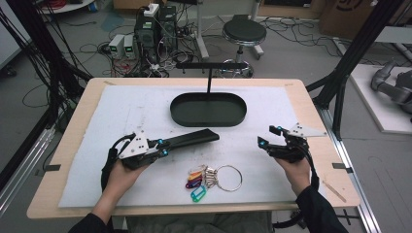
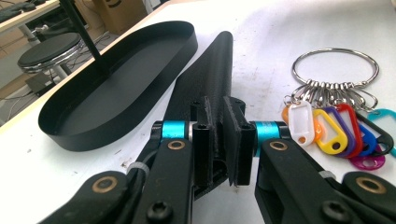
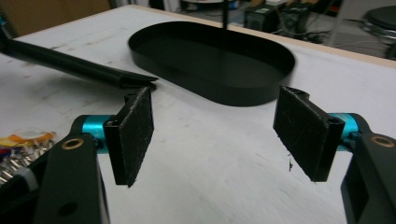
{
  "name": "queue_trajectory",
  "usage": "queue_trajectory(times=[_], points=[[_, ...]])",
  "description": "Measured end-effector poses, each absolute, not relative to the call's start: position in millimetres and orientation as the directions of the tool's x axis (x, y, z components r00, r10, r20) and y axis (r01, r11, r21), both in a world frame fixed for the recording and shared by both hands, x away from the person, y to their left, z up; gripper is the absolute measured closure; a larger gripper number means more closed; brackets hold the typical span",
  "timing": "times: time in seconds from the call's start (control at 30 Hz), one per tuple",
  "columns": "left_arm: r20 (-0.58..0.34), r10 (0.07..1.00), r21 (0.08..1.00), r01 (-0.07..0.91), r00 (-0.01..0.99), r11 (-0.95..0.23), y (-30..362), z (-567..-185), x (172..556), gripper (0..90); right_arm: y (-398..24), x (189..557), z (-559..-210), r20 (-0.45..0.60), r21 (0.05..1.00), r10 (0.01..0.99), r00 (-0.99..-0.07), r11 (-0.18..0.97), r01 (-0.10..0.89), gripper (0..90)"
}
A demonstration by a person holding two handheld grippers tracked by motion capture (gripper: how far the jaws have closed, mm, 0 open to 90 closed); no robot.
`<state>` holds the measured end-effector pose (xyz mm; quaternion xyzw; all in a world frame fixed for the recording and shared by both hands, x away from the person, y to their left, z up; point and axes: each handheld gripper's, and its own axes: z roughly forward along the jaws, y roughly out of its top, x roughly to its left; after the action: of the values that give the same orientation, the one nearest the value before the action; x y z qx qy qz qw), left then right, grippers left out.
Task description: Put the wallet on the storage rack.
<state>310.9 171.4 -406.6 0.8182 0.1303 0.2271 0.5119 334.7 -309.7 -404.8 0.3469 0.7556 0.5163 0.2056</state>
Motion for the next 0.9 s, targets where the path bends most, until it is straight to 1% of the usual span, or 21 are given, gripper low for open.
queue_trajectory(times=[0.07, 0.17, 0.2, 0.23, 0.27, 0.3, 0.33, 0.43, 0.47, 0.5, 0.53, 0.7, 0.77, 0.8, 0.83, 0.87, 0.9], points=[[0.224, 0.45, 0.904, -0.012, 0.864, -0.428, 172.5, -406.8, 310.7, 82.1, -303.9, 337.0, -405.2, 0.034, 0.921, 0.725, -0.688, 0.244, 0.302, 29.5], [0.199, 0.459, 0.914, 0.005, 0.866, -0.406, 176.0, -406.5, 310.8, 82.1, -283.5, 344.7, -406.8, 0.003, 0.917, 0.686, -0.727, 0.289, 0.276, 29.9], [0.19, 0.464, 0.919, 0.01, 0.865, -0.394, 176.4, -406.6, 310.5, 82.1, -269.2, 349.6, -408.6, -0.021, 0.913, 0.667, -0.745, 0.317, 0.258, 29.9], [0.186, 0.465, 0.922, 0.01, 0.866, -0.388, 177.3, -406.4, 310.6, 82.1, -269.2, 349.6, -408.6, -0.021, 0.913, 0.667, -0.745, 0.317, 0.258, 29.9], [0.18, 0.465, 0.925, 0.012, 0.867, -0.381, 178.8, -406.1, 310.8, 82.1, -256.1, 355.2, -410.5, -0.035, 0.904, 0.641, -0.767, 0.348, 0.249, 30.0], [0.172, 0.467, 0.929, 0.014, 0.867, -0.369, 179.6, -406.1, 310.8, 82.1, -256.1, 355.2, -410.5, -0.035, 0.904, 0.641, -0.767, 0.348, 0.249, 30.0], [0.167, 0.471, 0.931, 0.019, 0.866, -0.365, 181.9, -405.9, 311.1, 82.1, -244.4, 359.6, -412.8, -0.052, 0.899, 0.62, -0.783, 0.371, 0.235, 30.0], [0.155, 0.477, 0.935, 0.027, 0.865, -0.353, 183.7, -406.6, 311.3, 82.1, -229.4, 364.9, -416.6, -0.071, 0.89, 0.589, -0.805, 0.401, 0.215, 30.8], [0.136, 0.482, 0.939, 0.042, 0.866, -0.341, 185.8, -407.0, 311.7, 82.1, -224.9, 366.0, -418.5, -0.082, 0.889, 0.58, -0.811, 0.411, 0.204, 33.8], [0.136, 0.482, 0.939, 0.042, 0.866, -0.341, 185.8, -407.0, 311.7, 82.0, -224.9, 366.0, -418.5, -0.082, 0.889, 0.58, -0.811, 0.411, 0.204, 33.8], [0.133, 0.487, 0.94, 0.045, 0.863, -0.337, 186.6, -407.2, 311.8, 82.1, -216.3, 368.7, -422.8, -0.116, 0.876, 0.559, -0.821, 0.448, 0.181, 36.1], [0.112, 0.485, 0.945, 0.058, 0.867, -0.322, 188.6, -408.5, 313.5, 82.0, -198.0, 378.5, -430.3, -0.132, 0.847, 0.528, -0.839, 0.5, 0.181, 39.2], [0.108, 0.485, 0.945, 0.061, 0.868, -0.32, 188.9, -408.6, 313.7, 82.0, -188.5, 382.4, -431.5, -0.15, 0.84, 0.506, -0.849, 0.519, 0.161, 42.2], [0.105, 0.485, 0.946, 0.063, 0.868, -0.318, 189.1, -408.7, 314.1, 82.0, -177.9, 385.7, -432.5, -0.169, 0.824, 0.485, -0.858, 0.547, 0.146, 43.2], [0.105, 0.485, 0.946, 0.063, 0.868, -0.318, 189.1, -408.7, 314.1, 81.9, -177.9, 385.7, -432.5, -0.169, 0.824, 0.485, -0.858, 0.547, 0.146, 43.2], [0.101, 0.486, 0.948, 0.065, 0.868, -0.312, 189.5, -408.6, 314.6, 81.9, -168.6, 388.7, -434.1, -0.176, 0.816, 0.466, -0.867, 0.562, 0.136, 51.9], [0.101, 0.486, 0.948, 0.065, 0.868, -0.312, 189.5, -408.6, 314.6, 81.8, -168.6, 388.7, -434.1, -0.176, 0.816, 0.466, -0.867, 0.562, 0.136, 51.9]])
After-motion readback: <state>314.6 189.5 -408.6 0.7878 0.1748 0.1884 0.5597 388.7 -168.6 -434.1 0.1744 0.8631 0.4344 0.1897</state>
